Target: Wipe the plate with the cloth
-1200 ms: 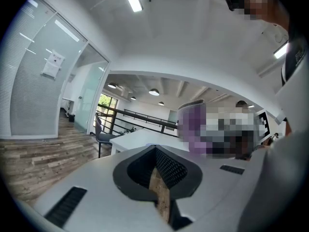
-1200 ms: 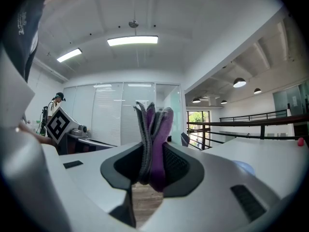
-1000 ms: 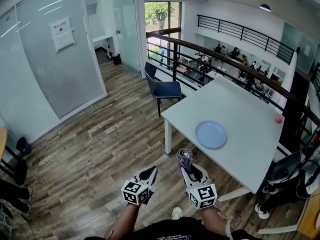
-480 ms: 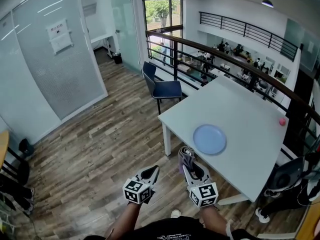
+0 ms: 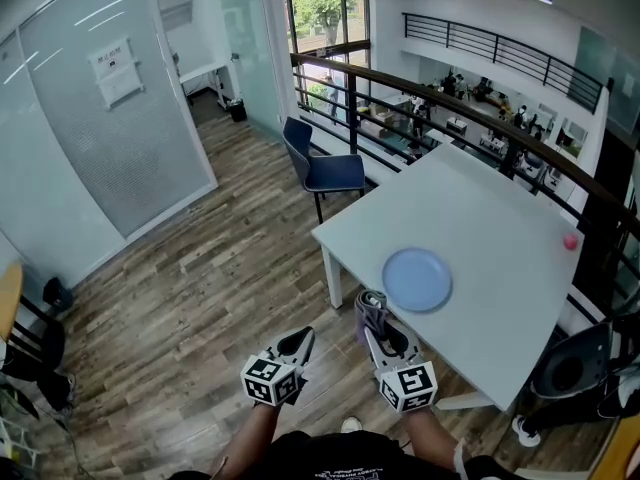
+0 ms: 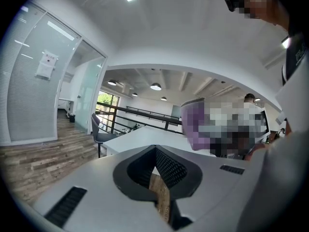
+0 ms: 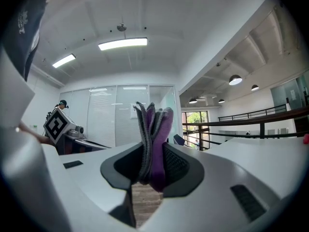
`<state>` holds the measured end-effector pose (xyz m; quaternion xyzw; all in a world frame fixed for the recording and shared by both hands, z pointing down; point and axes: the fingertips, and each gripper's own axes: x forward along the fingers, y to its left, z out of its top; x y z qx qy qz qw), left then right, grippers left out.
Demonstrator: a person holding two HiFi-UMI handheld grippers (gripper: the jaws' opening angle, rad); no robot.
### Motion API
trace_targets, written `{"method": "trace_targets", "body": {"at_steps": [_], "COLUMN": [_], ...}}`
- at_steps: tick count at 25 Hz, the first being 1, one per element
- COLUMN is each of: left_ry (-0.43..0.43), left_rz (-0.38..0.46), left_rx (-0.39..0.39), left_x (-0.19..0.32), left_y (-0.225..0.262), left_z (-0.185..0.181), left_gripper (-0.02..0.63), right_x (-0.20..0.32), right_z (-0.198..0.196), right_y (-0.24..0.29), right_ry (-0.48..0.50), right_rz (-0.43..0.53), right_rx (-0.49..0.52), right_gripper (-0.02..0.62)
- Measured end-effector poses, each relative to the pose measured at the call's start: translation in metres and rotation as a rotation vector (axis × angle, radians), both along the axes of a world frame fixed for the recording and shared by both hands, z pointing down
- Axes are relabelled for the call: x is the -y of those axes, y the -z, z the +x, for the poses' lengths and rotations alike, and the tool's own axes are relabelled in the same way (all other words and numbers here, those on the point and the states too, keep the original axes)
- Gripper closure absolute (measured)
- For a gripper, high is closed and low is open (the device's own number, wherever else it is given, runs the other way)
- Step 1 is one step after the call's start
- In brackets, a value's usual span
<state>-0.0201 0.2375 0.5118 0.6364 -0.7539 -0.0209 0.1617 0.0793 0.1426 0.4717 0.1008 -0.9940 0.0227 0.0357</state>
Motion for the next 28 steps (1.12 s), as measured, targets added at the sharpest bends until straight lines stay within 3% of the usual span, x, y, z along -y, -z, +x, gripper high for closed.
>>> {"method": "trace_targets", "body": {"at_steps": [11, 28], "left_ry": [-0.041, -0.122], "left_rz": [-0.004, 0.049], "left_rx": [-0.017, 0.011], "left_x": [0.037, 0.087], "left_y": [0.001, 0.013], "left_z": [-0.019, -0.114], "left_gripper": [0.603, 0.603], "right_x": [0.039, 0.067], "right_z": [-0.016, -0.110], "right_y": [-0.009, -0.002], "right_ry": [-0.047, -0.091], "right_rz": [-0.019, 0.008], "right_rx": [-0.026, -0.045], "right_gripper": [0.480, 0.480]}}
